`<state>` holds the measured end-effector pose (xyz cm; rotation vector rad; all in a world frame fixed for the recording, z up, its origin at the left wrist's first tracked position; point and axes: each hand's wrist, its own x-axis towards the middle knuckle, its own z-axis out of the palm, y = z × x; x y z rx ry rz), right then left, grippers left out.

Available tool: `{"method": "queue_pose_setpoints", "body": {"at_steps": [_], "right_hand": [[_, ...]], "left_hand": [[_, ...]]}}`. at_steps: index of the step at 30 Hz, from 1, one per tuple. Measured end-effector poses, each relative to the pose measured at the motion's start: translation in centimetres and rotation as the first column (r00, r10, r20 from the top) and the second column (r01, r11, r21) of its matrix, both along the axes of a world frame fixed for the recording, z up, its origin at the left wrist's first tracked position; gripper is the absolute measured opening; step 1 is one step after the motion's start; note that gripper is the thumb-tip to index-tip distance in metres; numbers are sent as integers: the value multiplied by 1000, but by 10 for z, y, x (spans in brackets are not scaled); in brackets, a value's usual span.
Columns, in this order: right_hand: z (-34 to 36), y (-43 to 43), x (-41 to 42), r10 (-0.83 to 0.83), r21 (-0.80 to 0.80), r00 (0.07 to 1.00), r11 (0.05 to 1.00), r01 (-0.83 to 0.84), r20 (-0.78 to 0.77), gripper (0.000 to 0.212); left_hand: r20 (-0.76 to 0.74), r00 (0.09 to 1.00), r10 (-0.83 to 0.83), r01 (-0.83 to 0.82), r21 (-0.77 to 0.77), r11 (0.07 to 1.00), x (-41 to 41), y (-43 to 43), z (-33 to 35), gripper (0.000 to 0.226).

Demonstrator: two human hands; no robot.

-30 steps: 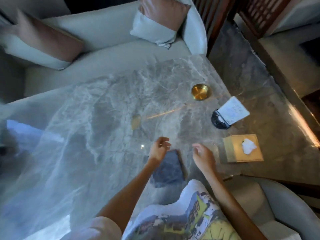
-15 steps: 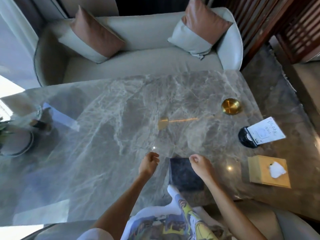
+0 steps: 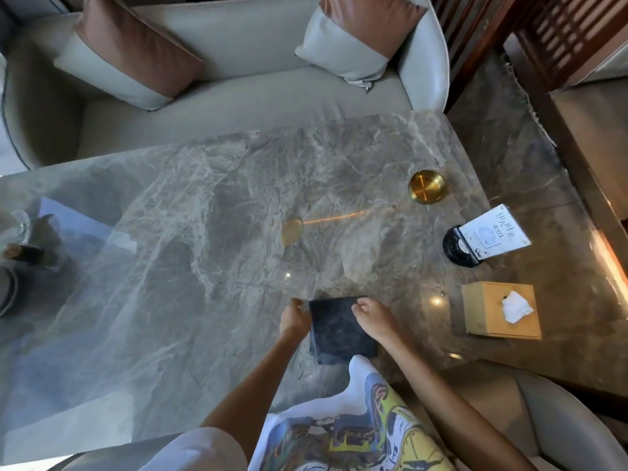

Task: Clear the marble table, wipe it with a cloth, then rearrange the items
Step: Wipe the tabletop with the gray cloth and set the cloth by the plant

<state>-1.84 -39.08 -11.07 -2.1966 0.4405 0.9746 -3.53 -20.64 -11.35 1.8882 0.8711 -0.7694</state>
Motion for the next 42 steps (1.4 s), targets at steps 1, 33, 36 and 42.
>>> {"method": "queue_pose_setpoints", "body": {"at_steps": [1,33,36,42], "right_hand": [[-2,0,-1,10,6,1000,1000,-10,-25,45],[4,34,31,-322,667,768,381,640,-554,67],[12,44,45,-282,700,755,286,655,-592,72],[47,88,59,-150,714,794,365,598,-589,62]], "left_hand": [[-40,999,-19,19,-6,1000,0,-4,-3,40],[354,913,-203,185,84,979,34,-59,56,28],[423,865,-269,224,154,962,34,-50,74,18],[333,842,-423,225,497,838,27,-25,83,33]]}}
